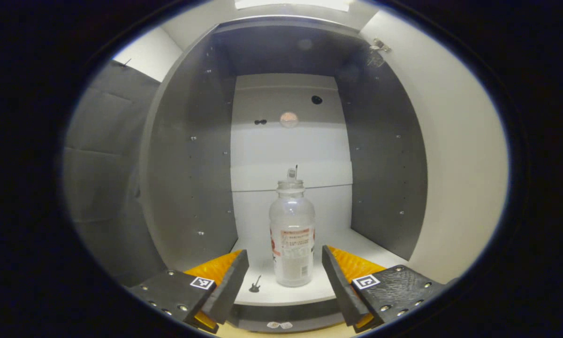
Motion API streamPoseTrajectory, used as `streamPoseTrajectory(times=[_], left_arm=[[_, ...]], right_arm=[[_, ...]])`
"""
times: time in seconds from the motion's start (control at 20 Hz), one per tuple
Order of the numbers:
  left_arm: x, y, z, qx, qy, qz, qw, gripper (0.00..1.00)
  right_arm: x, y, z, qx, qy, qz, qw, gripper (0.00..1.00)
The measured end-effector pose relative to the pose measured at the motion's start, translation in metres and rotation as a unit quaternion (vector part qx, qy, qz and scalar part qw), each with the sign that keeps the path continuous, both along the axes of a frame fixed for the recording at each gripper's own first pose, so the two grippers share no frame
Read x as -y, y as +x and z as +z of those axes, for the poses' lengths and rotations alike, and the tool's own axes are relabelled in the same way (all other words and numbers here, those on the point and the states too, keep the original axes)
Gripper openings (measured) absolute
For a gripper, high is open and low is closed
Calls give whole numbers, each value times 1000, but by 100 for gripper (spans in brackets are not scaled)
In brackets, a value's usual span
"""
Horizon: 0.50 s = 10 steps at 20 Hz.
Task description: Open the cabinet door with the right hand, grasp the bottle in the cabinet with the left hand and place it on the coaster, then close the cabinet door with the right hand.
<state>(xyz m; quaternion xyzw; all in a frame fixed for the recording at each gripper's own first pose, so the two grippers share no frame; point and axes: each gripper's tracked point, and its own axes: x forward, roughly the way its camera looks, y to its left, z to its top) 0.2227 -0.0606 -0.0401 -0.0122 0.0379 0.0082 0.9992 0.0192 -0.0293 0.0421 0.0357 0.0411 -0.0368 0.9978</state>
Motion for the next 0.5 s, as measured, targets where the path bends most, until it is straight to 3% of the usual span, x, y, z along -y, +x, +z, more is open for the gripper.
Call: streamPoseTrajectory(times=[0.5], left_arm=[[11, 76, -15, 1, -2, -39, 999, 94]], right_arm=[[9, 9, -33, -48, -22, -70, 996, 89]])
